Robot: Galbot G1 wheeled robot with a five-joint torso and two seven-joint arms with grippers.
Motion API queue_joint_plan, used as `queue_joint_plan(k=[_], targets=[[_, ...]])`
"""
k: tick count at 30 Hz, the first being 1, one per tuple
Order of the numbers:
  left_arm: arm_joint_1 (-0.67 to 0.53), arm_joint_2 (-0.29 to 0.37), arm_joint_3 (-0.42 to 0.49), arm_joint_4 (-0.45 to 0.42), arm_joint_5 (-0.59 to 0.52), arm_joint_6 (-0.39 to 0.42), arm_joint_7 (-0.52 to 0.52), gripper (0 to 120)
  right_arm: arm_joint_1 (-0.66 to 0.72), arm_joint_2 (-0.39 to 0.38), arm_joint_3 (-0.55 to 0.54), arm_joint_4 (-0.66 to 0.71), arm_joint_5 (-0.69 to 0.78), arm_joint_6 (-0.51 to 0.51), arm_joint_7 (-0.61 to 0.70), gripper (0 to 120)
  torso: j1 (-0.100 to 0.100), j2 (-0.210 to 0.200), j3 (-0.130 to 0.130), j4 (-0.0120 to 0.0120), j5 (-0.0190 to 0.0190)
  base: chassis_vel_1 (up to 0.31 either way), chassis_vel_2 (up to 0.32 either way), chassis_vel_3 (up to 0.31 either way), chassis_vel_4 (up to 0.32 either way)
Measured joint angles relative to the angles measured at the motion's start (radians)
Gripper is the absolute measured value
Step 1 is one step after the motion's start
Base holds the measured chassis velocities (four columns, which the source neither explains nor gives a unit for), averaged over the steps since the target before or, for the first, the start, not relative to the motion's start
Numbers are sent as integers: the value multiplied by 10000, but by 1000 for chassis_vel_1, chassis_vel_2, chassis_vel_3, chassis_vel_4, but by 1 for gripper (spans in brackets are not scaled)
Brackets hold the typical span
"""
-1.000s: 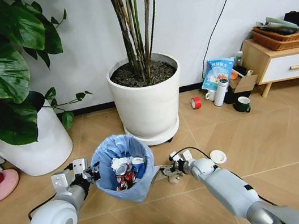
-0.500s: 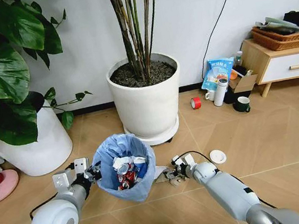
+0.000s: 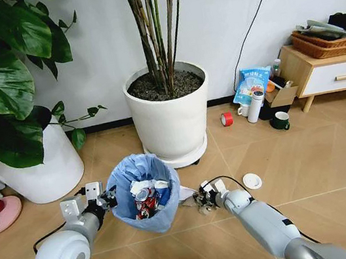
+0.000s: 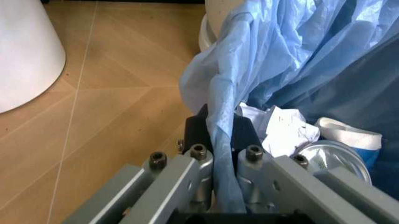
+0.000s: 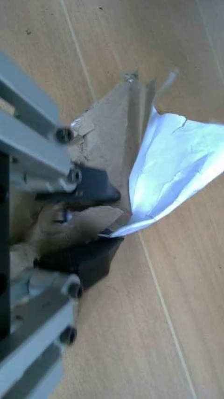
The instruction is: Pick up the trash bin and place the garbage on the floor into it.
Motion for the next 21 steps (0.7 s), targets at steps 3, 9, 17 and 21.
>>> queue_joint_plan(k=[3,9,17,21], targets=[[-4,18,0,-9,-6,0,3,0,-59,-14,34,40,0,15,37,10,0,0,0,0,0,0,0,0,0],[-4,56,1,-20,-25,0,18,0,-176,-31,144,189,151,9,124,0,0,0,0,0,0,0,0,0,0],[-29,66,20,-21,-40,0,75,0,-760,-366,493,1495,1177,-247,484,0,0,0,1,1,1,0,0,0,0],[-68,100,44,12,-39,0,139,0,-1287,-841,668,2618,1732,-504,565,0,0,0,1,-2,3,0,0,0,0]])
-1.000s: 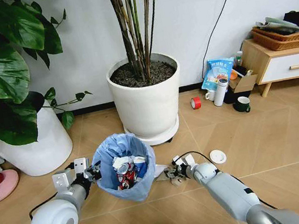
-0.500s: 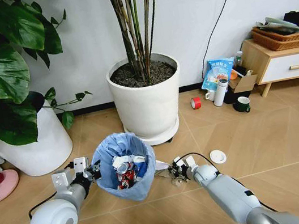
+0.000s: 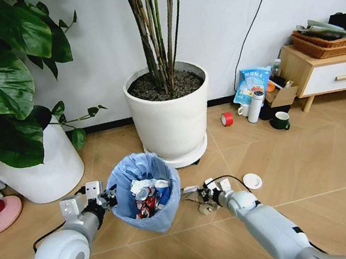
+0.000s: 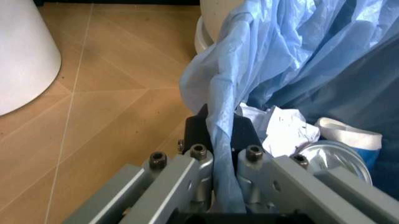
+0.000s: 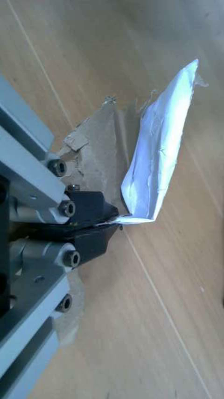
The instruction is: Pick up the trash bin and place the garbage on the floor into it.
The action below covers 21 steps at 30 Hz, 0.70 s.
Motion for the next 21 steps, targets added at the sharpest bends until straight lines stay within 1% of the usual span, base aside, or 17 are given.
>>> queue_joint_plan(k=[3,4,8,9,12,13,14,15,18,19,20,21], targets=[[-14,29,47,67,13,0,31,0,-469,-510,253,1121,297,-88,6,0,0,0,0,1,-3,0,0,0,0],[-14,29,47,67,13,0,31,0,-469,-510,253,1121,297,-88,6,0,0,0,0,1,-3,0,0,0,0],[-52,47,171,236,35,5,96,0,-1049,-1166,846,2808,392,-70,-5,0,0,0,-1,2,-4,0,0,0,0],[-52,47,171,236,35,5,96,0,-1049,-1166,846,2808,392,-70,-5,0,0,0,-1,2,-4,0,0,0,0],[-184,91,283,408,26,21,166,0,-1466,-1628,1426,3828,293,82,-39,0,0,0,-1,3,0,0,0,0,0],[-267,134,338,483,6,35,203,0,-1687,-1949,1650,4354,383,83,-40,0,0,0,0,3,-4,0,0,0,0],[-267,134,338,483,6,35,203,0,-1687,-1949,1650,4354,383,83,-40,0,0,0,0,3,-4,0,0,0,0],[-340,173,380,525,-35,54,232,0,-1849,-2197,1826,4800,474,66,-39,0,0,0,0,1,0,0,0,0,0],[-581,229,506,713,-182,99,304,0,-2244,-2781,2335,6249,884,-203,-138,0,0,1,0,-1,-7,0,0,0,0],[-681,216,554,815,-196,107,337,0,-2327,-2932,2493,6775,1036,-308,-141,0,-1,1,-1,-3,-4,0,0,0,0],[-681,216,554,815,-196,107,337,0,-2327,-2932,2493,6775,1036,-308,-141,0,-1,1,-1,-3,-4,0,0,0,0],[-758,188,596,898,-196,109,350,0,-2356,-3036,2610,7160,1149,-374,-139,0,0,1,-1,-1,0,0,0,0,0]])
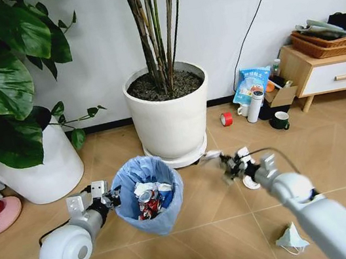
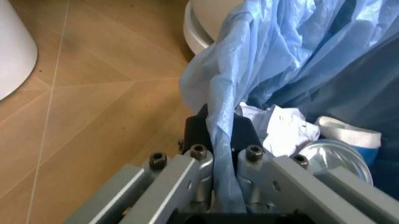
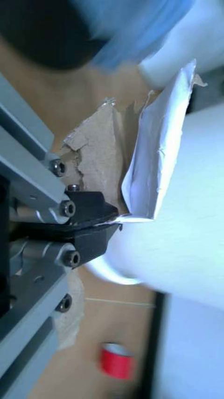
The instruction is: Pick up the trash bin and place the garbage on the floor into it.
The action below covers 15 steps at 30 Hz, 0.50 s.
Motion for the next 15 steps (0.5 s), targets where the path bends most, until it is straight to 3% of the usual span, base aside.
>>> queue_joint_plan(k=[8,15], targets=[[-329,-152,301,184,-10,72,9,0,466,-542,149,2089,1280,-707,378,0,0,-1,1,6,-4,0,0,0,0],[-1077,-161,1177,519,-14,101,38,0,1352,-661,-681,3567,3557,-1171,1436,0,0,0,1,4,-3,0,0,0,0]])
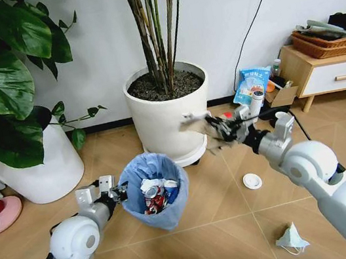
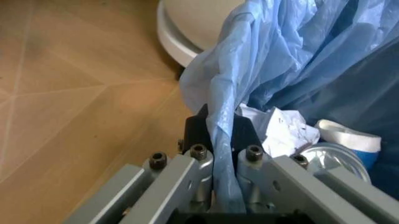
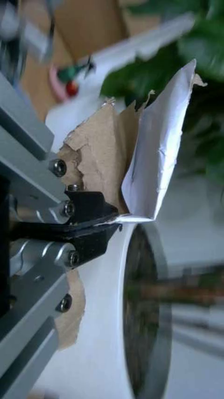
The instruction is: Pick up the trash bin and place the garbage on the floor into it.
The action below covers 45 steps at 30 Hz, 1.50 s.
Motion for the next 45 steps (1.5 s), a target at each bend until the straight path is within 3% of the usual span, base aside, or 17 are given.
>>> queue_joint_plan(k=[9,18,22,30,32,37,40,45], targets=[[-921,-96,845,392,-395,54,-179,0,533,430,-2013,-314,290,0,373,0,1,-1,1,0,0,0,0,0,0],[-1226,-31,1016,445,-647,92,-333,0,701,675,-2630,-978,-430,2,274,4,1,-1,1,-1,-1,0,0,0,0],[-1227,-27,1010,444,-661,97,-335,0,807,693,-2696,-1102,-561,-4,246,22,0,0,0,-1,-1,0,0,0,0],[-1204,-67,1041,413,-651,98,-356,0,905,704,-2778,-1154,-587,0,298,45,1,0,0,-1,-1,0,0,0,0],[-1177,-40,1038,372,-650,97,-361,0,929,679,-2706,-1129,-581,5,339,57,1,0,0,-1,-1,0,0,0,0],[-1169,-21,979,342,-655,95,-372,0,919,605,-2530,-983,-565,9,447,72,0,0,0,0,-1,0,0,0,0],[-1095,-27,791,317,-662,93,-395,0,675,515,-1894,-909,-578,-19,665,88,1,0,0,0,-1,0,0,0,0],[-899,-57,477,236,-648,92,-439,0,122,362,-917,-978,-722,-187,1097,98,0,0,0,0,0,0,0,0,0]])
